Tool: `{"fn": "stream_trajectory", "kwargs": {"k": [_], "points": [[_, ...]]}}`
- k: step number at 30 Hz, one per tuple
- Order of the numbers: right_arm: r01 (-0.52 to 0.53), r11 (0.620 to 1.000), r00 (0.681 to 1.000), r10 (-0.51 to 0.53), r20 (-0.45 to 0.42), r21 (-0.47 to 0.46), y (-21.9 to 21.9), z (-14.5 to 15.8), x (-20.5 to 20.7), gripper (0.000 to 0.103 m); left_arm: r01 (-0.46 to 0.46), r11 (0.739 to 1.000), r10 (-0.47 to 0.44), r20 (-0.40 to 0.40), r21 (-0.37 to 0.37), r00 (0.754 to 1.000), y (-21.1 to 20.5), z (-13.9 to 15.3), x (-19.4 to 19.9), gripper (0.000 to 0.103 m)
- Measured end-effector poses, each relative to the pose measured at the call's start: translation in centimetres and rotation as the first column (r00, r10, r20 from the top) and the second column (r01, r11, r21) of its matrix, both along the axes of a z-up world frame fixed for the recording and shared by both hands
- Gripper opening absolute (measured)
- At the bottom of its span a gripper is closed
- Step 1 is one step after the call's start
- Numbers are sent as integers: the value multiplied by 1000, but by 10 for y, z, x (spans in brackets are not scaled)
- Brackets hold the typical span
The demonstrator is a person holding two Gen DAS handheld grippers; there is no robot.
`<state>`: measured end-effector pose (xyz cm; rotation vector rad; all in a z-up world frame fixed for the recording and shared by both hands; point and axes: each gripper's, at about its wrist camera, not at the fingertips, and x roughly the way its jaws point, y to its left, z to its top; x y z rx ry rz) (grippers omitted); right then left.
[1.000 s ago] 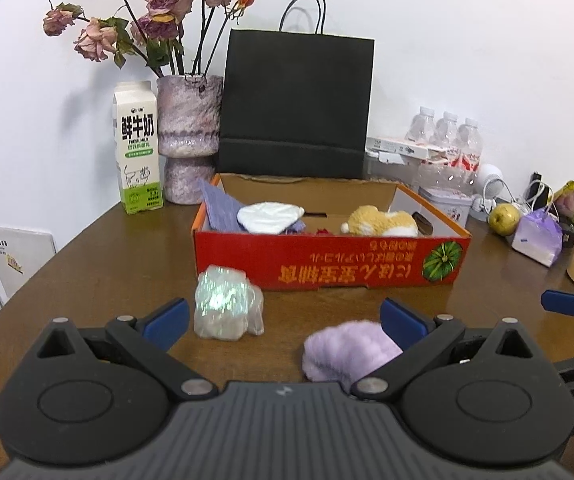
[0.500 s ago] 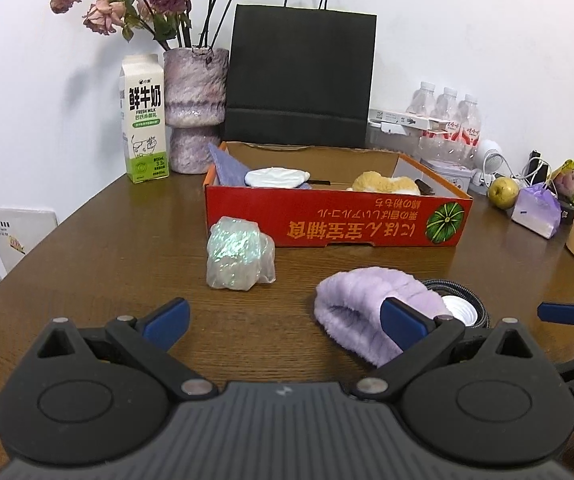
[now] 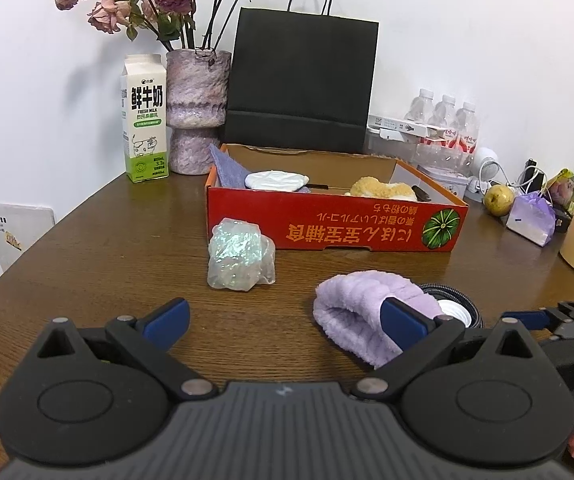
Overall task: Organize objects
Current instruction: 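Move both tools back toward the lilac fuzzy pouch and coiled cable, then grasp the lilac fuzzy pouch with left tool while right tool grasps the coiled cable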
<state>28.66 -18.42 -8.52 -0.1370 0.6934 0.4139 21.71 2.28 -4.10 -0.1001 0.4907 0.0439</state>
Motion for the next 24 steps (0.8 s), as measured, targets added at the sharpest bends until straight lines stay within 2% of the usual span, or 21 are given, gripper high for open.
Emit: {"fn": "stream_trajectory", "kwargs": {"k": [16, 17, 18, 24], "points": [[-35, 999, 999, 35, -2, 5, 17, 0, 33, 103, -6, 1000, 6, 1, -8, 1000, 2, -1, 0, 103], [-39, 999, 999, 39, 0, 11, 16, 0, 32, 100, -6, 1000, 6, 1, -10, 1000, 2, -1, 0, 103], [-44, 999, 999, 43, 10, 15, 16, 1, 30, 89, -7, 1000, 7, 1, -11, 1000, 3, -2, 0, 103], [-25, 1000, 999, 24, 42, 19, 15, 4, 26, 88, -12, 1000, 12, -2, -21, 1000, 6, -2, 1, 103]]}}
